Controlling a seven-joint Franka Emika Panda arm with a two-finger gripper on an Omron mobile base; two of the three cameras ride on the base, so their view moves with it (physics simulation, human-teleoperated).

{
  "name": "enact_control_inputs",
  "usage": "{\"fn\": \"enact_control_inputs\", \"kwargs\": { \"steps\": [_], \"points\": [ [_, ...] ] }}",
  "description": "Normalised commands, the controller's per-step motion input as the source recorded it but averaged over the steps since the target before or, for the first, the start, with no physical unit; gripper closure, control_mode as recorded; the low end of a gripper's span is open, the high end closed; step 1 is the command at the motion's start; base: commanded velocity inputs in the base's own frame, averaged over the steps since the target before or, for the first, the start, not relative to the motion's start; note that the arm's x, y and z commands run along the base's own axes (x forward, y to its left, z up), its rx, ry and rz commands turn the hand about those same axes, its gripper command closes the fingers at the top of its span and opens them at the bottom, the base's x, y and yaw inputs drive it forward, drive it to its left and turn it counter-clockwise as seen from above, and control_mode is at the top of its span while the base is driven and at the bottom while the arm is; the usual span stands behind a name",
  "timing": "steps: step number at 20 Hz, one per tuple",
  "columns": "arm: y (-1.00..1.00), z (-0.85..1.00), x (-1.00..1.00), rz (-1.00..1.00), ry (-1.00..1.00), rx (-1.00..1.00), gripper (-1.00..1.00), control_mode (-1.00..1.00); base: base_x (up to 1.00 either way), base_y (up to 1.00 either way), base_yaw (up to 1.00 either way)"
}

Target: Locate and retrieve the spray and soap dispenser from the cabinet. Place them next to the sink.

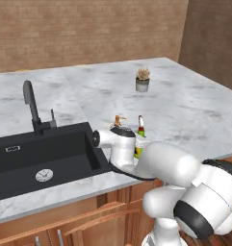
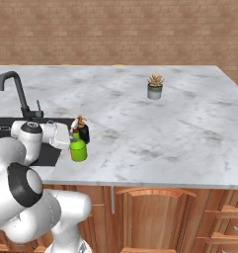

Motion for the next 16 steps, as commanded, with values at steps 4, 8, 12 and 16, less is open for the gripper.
{"fn": "enact_control_inputs", "kwargs": {
  "steps": [4,8,12,16],
  "points": [
    [0.16,-0.22,0.19,0.00,0.00,-0.02,1.00,-1.00,0.00,0.00,0.00],
    [0.20,-0.21,0.22,0.00,-0.10,0.00,1.00,-1.00,0.00,0.00,0.00],
    [0.20,-0.25,0.23,-0.01,-0.16,0.00,1.00,-1.00,0.00,0.00,0.00],
    [0.05,-0.26,0.23,-0.03,-0.09,0.02,1.00,-1.00,0.00,0.00,0.00]
  ]
}}
